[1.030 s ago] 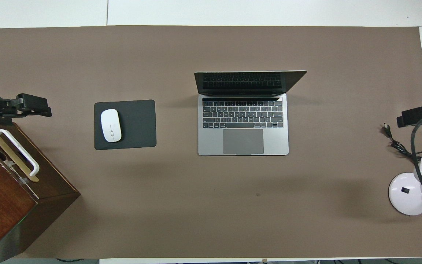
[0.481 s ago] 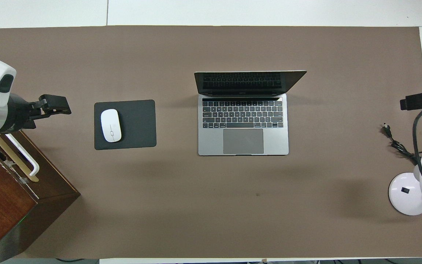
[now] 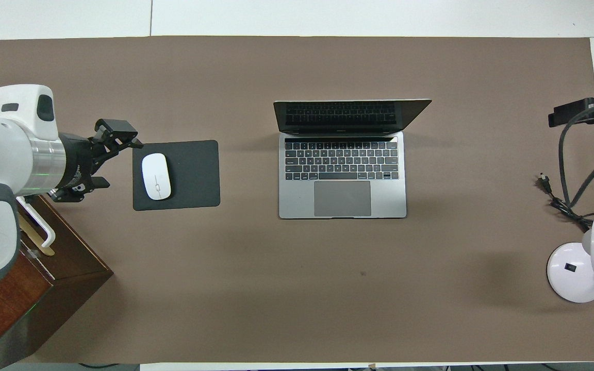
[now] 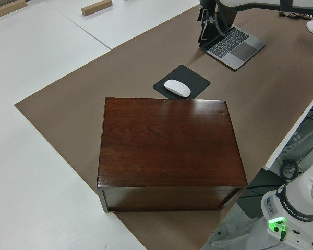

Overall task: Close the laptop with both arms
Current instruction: 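Move the left gripper over the mouse pad while the right gripper advances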

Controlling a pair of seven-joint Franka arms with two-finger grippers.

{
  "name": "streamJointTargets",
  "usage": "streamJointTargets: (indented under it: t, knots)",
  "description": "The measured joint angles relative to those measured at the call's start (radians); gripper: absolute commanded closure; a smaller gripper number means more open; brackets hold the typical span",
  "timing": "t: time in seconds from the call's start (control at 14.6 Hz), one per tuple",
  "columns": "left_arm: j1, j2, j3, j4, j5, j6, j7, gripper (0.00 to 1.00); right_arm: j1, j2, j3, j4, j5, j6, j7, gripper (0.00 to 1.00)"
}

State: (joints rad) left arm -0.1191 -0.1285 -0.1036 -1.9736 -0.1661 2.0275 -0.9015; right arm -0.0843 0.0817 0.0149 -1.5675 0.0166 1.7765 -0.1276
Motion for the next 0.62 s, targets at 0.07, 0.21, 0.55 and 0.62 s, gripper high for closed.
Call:
streamJointTargets:
  t: [0.07, 0.21, 0.55, 0.62]
  knots:
    - [-0.02, 0.0, 0.0, -0.008, -0.002, 0.004, -0.073, 0.0, 0.0, 0.018, 0.0, 0.005, 0.0, 0.018, 0.0, 0.82]
    - [-0.055, 0.0, -0.002, -0.022, -0.007, 0.031, -0.229, 0.0, 0.004, 0.045, 0.001, 0.011, 0.0, 0.063, -0.001, 1.0]
    - [-0.124, 0.0, -0.003, -0.059, -0.058, 0.102, -0.543, 0.0, 0.016, 0.093, 0.002, 0.028, -0.005, 0.122, -0.001, 1.0]
    - [-0.142, 0.0, -0.003, -0.068, -0.08, 0.13, -0.595, 0.0, 0.017, 0.109, 0.002, 0.049, -0.006, 0.123, -0.001, 1.0]
